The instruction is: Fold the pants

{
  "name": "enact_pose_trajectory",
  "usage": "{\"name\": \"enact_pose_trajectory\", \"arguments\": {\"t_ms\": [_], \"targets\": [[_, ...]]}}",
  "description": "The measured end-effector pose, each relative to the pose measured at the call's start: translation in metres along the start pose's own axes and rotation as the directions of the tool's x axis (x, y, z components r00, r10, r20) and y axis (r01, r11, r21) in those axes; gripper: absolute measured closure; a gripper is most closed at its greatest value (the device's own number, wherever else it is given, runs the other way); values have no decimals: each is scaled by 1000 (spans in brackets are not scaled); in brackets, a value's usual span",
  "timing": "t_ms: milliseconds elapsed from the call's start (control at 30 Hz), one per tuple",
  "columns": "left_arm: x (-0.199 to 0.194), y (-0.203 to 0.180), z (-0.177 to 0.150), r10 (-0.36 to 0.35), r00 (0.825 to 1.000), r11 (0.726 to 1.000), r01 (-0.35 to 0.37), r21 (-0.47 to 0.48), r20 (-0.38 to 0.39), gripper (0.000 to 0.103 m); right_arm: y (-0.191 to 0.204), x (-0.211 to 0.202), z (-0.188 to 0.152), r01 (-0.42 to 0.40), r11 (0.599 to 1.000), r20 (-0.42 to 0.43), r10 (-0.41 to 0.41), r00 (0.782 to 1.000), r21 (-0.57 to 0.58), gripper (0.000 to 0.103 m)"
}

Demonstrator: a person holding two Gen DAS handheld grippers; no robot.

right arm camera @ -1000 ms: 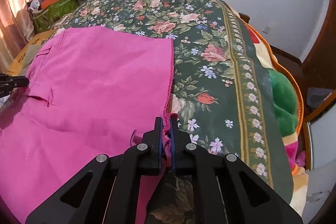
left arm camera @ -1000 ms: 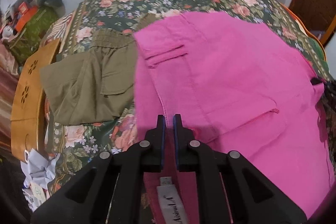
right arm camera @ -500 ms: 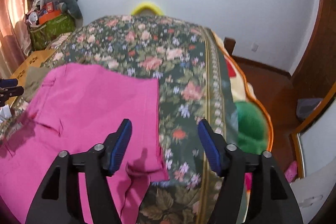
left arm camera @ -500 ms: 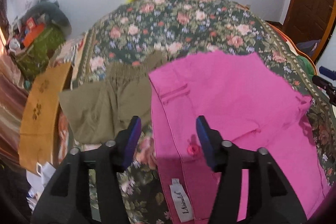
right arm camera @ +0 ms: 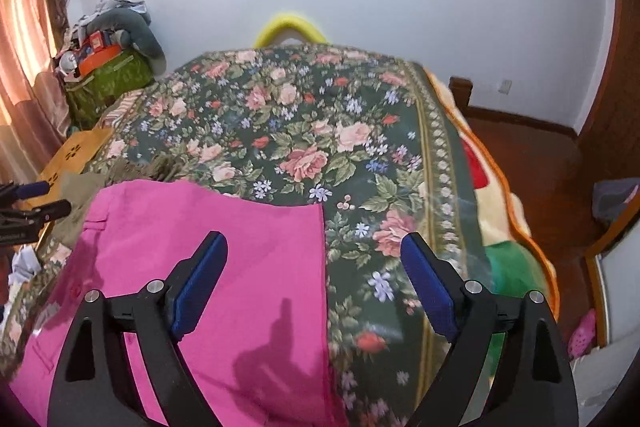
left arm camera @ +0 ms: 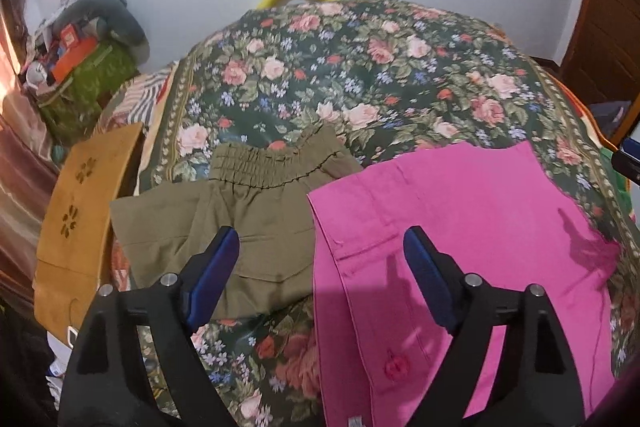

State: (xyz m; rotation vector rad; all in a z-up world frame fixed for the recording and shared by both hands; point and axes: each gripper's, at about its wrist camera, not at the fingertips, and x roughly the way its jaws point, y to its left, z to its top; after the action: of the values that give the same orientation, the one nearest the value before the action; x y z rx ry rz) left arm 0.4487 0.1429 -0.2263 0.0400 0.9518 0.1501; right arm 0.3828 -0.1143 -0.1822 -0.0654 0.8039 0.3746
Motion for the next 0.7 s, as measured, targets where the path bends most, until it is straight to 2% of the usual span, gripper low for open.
{"name": "enact_pose_trajectory", "arguments": {"t_ms": [100, 233, 300, 533, 600, 633, 667, 700], "targets": [[13, 3, 2, 44, 999, 999, -44, -21, 2, 19, -2, 29, 8, -6, 1000, -75, 5, 997, -20, 17], [29, 8, 4, -7, 1000, 998, 6, -63, -11, 19, -3, 58, 14, 14, 998, -126, -21, 992, -60, 17], [37, 8, 6, -9, 1000, 998, 8, -61, -18, 19, -3, 72, 16, 15, 997, -145, -26, 989, -73, 17], [62, 5, 5, -49, 997, 998, 46, -50, -55, 19, 0, 116, 15, -44, 997, -235, 27, 972, -64, 19], [65, 8, 5, -78, 995, 995, 74, -69, -56, 19, 4, 126, 13, -61, 996, -254, 44, 966, -59, 25], [66, 9, 5, -96, 994, 993, 91, -77, -56, 25, 5, 130, 13, -68, 996, -266, 50, 963, -56, 38], [67, 9, 6, -125, 990, 989, 120, -85, -59, 34, 6, 135, 12, -69, 996, -281, 52, 958, -53, 41], [68, 10, 7, -158, 985, 984, 152, -95, -65, 38, 7, 136, 11, -63, 997, -279, 46, 959, -53, 41]]}}
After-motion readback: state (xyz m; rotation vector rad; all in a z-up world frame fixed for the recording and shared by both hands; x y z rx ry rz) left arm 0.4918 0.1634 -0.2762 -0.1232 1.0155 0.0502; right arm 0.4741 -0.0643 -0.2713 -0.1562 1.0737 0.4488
